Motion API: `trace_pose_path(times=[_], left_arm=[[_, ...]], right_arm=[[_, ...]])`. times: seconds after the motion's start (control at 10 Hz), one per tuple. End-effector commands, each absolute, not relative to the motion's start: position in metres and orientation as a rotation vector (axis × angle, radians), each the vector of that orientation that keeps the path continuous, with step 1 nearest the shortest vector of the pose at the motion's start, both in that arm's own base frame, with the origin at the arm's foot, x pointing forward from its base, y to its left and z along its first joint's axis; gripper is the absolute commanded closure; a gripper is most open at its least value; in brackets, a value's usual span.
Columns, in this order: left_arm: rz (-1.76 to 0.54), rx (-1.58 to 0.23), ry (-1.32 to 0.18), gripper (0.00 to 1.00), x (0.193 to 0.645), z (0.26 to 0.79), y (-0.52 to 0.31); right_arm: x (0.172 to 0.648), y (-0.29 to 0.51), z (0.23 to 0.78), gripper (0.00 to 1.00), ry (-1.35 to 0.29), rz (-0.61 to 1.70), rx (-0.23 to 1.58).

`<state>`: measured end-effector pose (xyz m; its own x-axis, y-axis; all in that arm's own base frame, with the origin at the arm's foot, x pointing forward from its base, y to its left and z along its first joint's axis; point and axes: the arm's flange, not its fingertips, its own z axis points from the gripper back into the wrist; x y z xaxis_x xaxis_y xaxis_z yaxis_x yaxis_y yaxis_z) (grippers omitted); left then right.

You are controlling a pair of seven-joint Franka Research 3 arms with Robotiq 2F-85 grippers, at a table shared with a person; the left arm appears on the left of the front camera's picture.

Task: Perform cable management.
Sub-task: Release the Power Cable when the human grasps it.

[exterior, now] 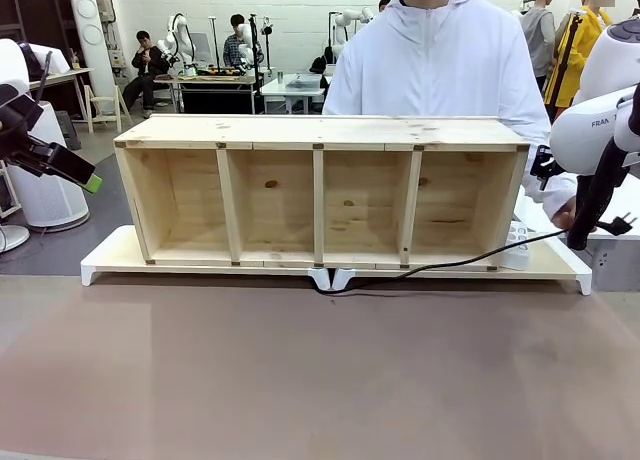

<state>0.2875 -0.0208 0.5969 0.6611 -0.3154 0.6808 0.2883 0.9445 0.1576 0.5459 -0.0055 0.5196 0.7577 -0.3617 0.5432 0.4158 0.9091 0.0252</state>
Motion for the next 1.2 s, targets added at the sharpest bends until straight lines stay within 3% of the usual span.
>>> trace_pose_path(times=[0.0,1.1], left_arm=[[-0.34,0.041,-0.787,0.0,0.2901,0.5968,-0.0204],[-0.34,0.041,-0.787,0.0,0.2901,0.5968,-0.0204]], right_arm=[[0.5458,-0.0056,0.5192,0.11,-0.568,-0.43,-0.099],[0.5458,-0.0056,0.5192,0.11,-0.568,-0.43,-0.099]])
